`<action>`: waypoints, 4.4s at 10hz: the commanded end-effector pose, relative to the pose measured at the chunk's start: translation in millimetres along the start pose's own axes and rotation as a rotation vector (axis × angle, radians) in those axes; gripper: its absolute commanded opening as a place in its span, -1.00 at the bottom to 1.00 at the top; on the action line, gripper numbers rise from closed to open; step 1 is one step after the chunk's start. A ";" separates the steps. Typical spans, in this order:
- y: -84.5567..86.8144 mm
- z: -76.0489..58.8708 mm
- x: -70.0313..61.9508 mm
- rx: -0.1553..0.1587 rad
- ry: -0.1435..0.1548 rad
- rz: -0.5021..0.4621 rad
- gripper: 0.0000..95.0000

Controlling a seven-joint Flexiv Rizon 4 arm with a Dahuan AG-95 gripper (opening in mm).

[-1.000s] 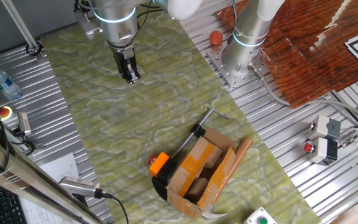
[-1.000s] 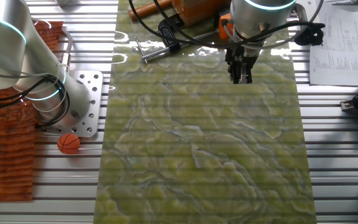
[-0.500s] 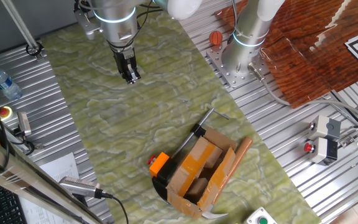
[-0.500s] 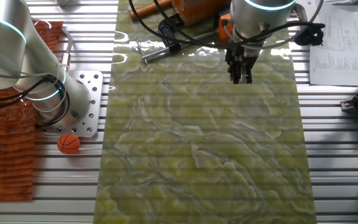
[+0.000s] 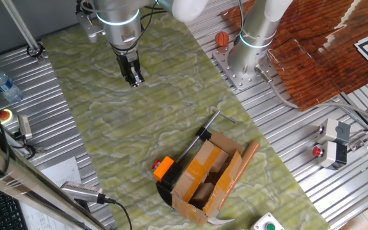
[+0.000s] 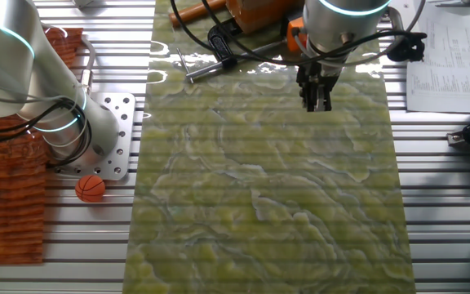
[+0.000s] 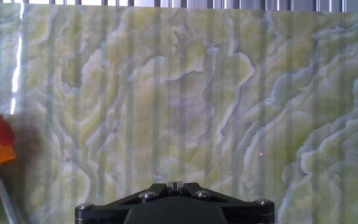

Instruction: Press the button horizontally

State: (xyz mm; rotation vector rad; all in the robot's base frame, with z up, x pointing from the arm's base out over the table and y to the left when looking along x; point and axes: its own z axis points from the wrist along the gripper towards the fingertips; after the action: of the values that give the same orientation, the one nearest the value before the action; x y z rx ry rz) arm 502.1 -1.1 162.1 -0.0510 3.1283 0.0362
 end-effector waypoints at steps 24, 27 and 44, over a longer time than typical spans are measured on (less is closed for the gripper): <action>155.2 84.8 -88.0 -0.286 0.093 -0.212 -1.00; 158.5 85.4 -90.3 -0.290 0.106 -0.152 -1.00; 181.1 107.9 -68.1 -0.706 0.250 -0.445 -1.00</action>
State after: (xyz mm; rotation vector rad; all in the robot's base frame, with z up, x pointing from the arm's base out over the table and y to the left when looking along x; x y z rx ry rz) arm 572.7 182.6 64.4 -0.6902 3.1177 1.0142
